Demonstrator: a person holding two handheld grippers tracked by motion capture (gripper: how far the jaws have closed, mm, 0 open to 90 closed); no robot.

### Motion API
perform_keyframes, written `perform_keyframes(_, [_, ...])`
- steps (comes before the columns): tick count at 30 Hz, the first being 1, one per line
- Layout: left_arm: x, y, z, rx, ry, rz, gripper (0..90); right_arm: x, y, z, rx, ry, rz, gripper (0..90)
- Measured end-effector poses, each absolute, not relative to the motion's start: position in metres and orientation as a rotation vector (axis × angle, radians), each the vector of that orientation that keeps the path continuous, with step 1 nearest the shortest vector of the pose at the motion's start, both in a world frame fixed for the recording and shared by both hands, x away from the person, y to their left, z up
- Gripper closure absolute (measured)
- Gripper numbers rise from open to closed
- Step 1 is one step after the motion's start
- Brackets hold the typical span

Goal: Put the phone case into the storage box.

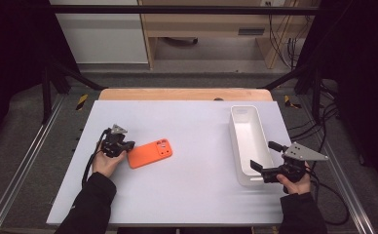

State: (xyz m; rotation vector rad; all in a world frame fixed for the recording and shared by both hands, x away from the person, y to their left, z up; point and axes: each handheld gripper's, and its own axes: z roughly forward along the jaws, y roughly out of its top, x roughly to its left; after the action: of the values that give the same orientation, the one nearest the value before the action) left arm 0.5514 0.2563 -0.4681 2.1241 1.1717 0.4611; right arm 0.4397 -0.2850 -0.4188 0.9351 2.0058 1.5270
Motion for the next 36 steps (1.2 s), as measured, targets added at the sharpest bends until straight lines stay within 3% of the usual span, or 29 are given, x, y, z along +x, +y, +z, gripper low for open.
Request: perform_keyframes(36, [0.528, 0.251, -0.465, 2.188, 1.132, 0.388, 90.0, 0.439, -0.287, -0.418, 0.933, 2.003, 1.529, 0.4])
